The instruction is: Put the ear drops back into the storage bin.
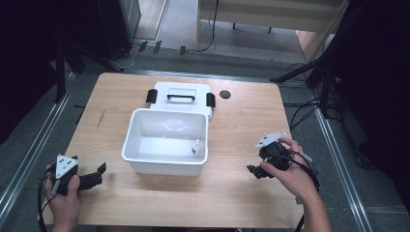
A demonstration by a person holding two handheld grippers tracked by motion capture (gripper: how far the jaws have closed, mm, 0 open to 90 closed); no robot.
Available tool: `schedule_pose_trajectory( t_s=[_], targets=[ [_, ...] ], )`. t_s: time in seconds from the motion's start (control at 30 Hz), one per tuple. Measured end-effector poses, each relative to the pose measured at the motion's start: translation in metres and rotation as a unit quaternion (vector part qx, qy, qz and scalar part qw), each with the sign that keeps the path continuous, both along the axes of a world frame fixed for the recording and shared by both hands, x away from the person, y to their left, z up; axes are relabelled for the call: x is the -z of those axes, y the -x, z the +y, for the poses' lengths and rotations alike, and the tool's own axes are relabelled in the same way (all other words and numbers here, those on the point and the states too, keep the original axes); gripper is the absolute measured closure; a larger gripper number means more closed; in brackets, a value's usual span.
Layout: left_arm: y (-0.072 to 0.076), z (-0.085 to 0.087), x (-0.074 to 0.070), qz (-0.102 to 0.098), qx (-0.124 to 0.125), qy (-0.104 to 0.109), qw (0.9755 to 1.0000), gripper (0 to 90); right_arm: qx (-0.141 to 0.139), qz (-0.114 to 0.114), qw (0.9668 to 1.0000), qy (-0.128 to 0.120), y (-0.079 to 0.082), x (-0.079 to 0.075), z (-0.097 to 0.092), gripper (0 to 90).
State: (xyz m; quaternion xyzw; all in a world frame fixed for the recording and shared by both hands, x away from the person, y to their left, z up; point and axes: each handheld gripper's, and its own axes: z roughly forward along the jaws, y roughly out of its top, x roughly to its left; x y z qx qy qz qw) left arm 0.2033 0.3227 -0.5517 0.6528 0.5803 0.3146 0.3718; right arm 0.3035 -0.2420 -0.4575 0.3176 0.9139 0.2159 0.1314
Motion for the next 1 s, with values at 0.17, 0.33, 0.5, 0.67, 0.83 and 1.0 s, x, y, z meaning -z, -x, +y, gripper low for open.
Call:
schedule_pose_trajectory(
  t_s=[0.17, 0.33, 0.5, 0.67, 0.83, 1.0],
  targets=[
    [0.000, 0.000, 0.000, 0.000, 0.000, -0.001, 1.0000, 1.4, 0.024, -0.005, 0.9980, -0.058, 0.014, 0.020, -0.015, 16.0],
    [0.000, 0.000, 0.000, -0.001, 0.000, -0.002, 1.0000, 1.4, 0.056, -0.024, 0.9933, -0.098, 0.029, 0.044, -0.031, 16.4],
    [0.000, -0.001, 0.000, -0.001, 0.000, -0.002, 1.0000, 1.4, 0.093, -0.056, 0.9813, -0.159, 0.044, 0.059, -0.047, 19.2],
    [0.000, -0.001, 0.000, -0.002, 0.001, -0.003, 1.0000, 1.4, 0.135, -0.085, 0.9591, -0.234, 0.060, 0.072, -0.071, 21.9],
    [0.000, -0.001, 0.000, -0.002, 0.003, -0.005, 1.0000, 1.4, 0.174, -0.103, 0.9397, -0.276, 0.070, 0.082, -0.088, 21.0],
    [0.000, -0.002, 0.000, 0.002, 0.004, -0.007, 1.0000, 1.4, 0.183, -0.107, 0.9373, -0.277, 0.073, 0.088, -0.090, 20.7]
  ],
)
